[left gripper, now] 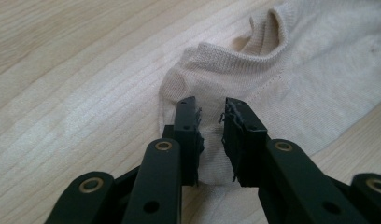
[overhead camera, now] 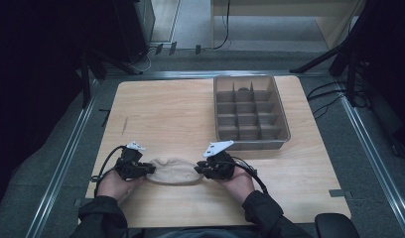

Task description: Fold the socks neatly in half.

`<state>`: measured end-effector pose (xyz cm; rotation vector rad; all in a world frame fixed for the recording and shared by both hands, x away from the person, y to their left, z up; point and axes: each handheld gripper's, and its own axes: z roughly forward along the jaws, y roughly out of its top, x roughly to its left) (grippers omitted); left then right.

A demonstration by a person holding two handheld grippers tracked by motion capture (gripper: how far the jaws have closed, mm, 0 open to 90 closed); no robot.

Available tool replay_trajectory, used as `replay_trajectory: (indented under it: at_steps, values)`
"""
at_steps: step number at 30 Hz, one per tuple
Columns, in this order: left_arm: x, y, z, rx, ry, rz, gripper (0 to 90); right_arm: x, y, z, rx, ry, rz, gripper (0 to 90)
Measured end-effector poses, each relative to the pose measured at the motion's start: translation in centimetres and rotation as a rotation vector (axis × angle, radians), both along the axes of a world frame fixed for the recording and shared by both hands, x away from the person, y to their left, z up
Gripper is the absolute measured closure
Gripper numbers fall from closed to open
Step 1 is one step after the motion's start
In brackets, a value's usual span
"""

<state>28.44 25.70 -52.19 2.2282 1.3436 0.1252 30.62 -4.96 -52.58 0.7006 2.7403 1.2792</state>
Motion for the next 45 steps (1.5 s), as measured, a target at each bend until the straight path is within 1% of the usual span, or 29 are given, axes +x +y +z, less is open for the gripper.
replay_trajectory:
  at_steps: [3, 5, 7, 9, 10, 11, 12, 15, 16, 18, 20, 23, 26, 29, 32, 33, 36, 37, 38, 41, 43, 44, 45]
  values:
    - [-0.3, 0.5, 0.5, -0.025, -0.024, 0.015, 71.4, -0.2, -0.2, 0.5, 0.002, 0.001, 0.002, 74.4]
    - [-0.7, 0.7, 0.9, -0.032, -0.035, 0.032, 70.2, -0.6, -0.2, 0.6, 0.005, -0.003, 0.016, 74.4]
    - [-1.0, 1.0, 1.0, -0.037, -0.042, 0.036, 70.3, -1.0, -0.2, 0.6, -0.002, -0.011, 0.029, 74.4]
    - [-1.2, 1.1, 1.0, -0.051, -0.025, 0.037, 71.6, -1.2, -0.1, 0.3, -0.017, -0.022, 0.039, 74.5]
    - [-1.2, 1.1, 0.9, -0.053, -0.019, 0.033, 72.6, -1.2, 0.0, 0.1, -0.03, -0.024, 0.048, 74.4]
    - [-1.3, 1.0, 0.7, -0.058, -0.004, 0.019, 72.9, -1.2, 0.0, -0.1, -0.038, -0.022, 0.051, 74.3]
    - [-1.3, 0.9, 0.5, -0.05, 0.004, 0.013, 73.1, -1.1, 0.0, -0.4, -0.049, -0.02, 0.054, 74.2]
    - [-1.0, 0.6, 0.0, -0.016, 0.028, 0.006, 73.6, -0.9, 0.1, -1.0, -0.054, -0.008, 0.061, 74.1]
    - [-0.9, 0.6, -0.1, -0.016, 0.028, 0.009, 74.0, -0.8, 0.1, -1.1, -0.06, -0.006, 0.056, 74.1]
    - [-0.8, 0.7, -0.2, -0.006, 0.016, 0.009, 75.2, -0.6, 0.2, -1.4, -0.06, 0.012, 0.054, 74.1]
    - [-0.8, 0.8, -0.2, 0.001, 0.006, 0.006, 75.2, -0.5, 0.2, -1.5, -0.058, 0.005, 0.056, 74.1]
    - [-0.6, 0.9, -0.2, 0.019, -0.005, 0.017, 75.1, -0.6, 0.5, -1.7, -0.058, -0.004, 0.059, 74.0]
    - [-0.3, 1.4, -0.2, 0.018, -0.008, 0.034, 75.0, -0.6, 0.8, -1.9, -0.049, -0.004, 0.05, 74.0]
    - [-0.1, 2.0, -0.3, 0.005, -0.01, 0.042, 74.9, -0.6, 1.2, -1.9, -0.041, 0.003, 0.043, 74.0]
    - [0.2, 2.8, -0.4, -0.01, -0.012, 0.061, 75.1, -0.6, 1.8, -2.0, -0.037, -0.006, 0.044, 74.1]
    - [0.3, 3.0, -0.4, -0.014, -0.014, 0.067, 75.1, -0.6, 2.0, -2.1, -0.035, -0.015, 0.044, 74.1]
    - [0.6, 3.5, -0.4, -0.005, -0.021, 0.083, 75.2, -0.6, 2.6, -2.2, -0.026, -0.026, 0.038, 74.2]
    - [0.8, 3.9, -0.4, -0.012, -0.023, 0.099, 75.2, -0.6, 2.8, -2.2, -0.023, -0.017, 0.035, 74.2]
    - [1.0, 4.2, -0.5, -0.016, -0.024, 0.106, 75.2, -0.5, 3.2, -2.3, -0.016, -0.018, 0.032, 74.2]
    - [1.4, 4.8, -0.5, -0.017, -0.03, 0.117, 75.1, -0.4, 3.8, -2.4, -0.007, -0.017, 0.024, 74.2]
    - [1.6, 5.1, -0.5, -0.038, -0.029, 0.131, 74.4, -0.5, 4.3, -2.4, -0.009, -0.027, 0.011, 74.4]
    - [1.6, 5.1, -0.5, -0.038, -0.029, 0.131, 73.7, -0.5, 4.4, -2.4, -0.007, -0.027, 0.008, 74.5]
    - [1.5, 5.5, -0.3, -0.052, -0.031, 0.152, 72.4, -0.5, 4.5, -2.4, -0.008, -0.025, 0.002, 74.5]
